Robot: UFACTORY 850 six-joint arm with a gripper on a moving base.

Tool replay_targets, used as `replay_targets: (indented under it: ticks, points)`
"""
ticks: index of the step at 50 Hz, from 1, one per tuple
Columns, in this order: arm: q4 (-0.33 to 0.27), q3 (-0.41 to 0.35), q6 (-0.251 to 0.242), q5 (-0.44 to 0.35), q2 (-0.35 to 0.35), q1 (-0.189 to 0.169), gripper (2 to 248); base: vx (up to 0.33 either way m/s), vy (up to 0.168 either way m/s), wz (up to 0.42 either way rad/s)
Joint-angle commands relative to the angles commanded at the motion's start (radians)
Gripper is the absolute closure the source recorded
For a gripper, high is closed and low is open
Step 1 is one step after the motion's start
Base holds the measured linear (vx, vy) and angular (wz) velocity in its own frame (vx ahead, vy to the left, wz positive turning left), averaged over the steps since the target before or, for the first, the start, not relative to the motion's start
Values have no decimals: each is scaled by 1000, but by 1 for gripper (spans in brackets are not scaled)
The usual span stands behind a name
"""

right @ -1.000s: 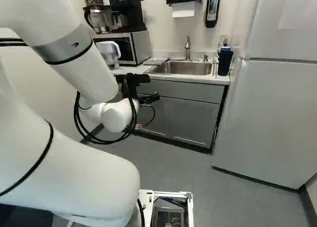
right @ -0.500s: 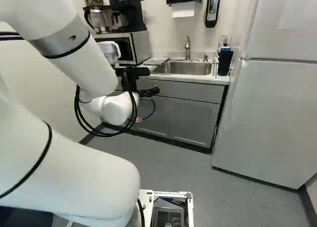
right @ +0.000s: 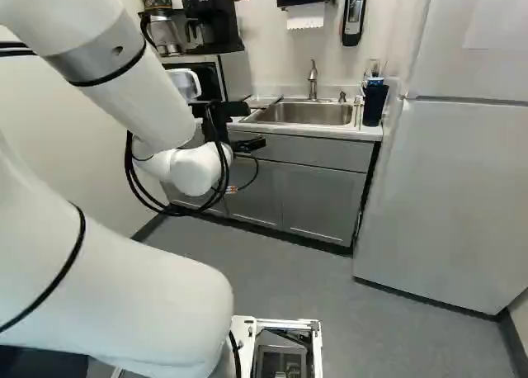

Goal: Rinse the cup and place it in the tray

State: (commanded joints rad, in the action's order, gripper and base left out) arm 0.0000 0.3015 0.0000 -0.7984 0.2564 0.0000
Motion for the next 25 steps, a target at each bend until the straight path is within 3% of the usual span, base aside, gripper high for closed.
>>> replay_targets:
  ticks: [25]
  points:
    - [0, 60, 0, 35, -2, 0, 3, 0, 0, 0]
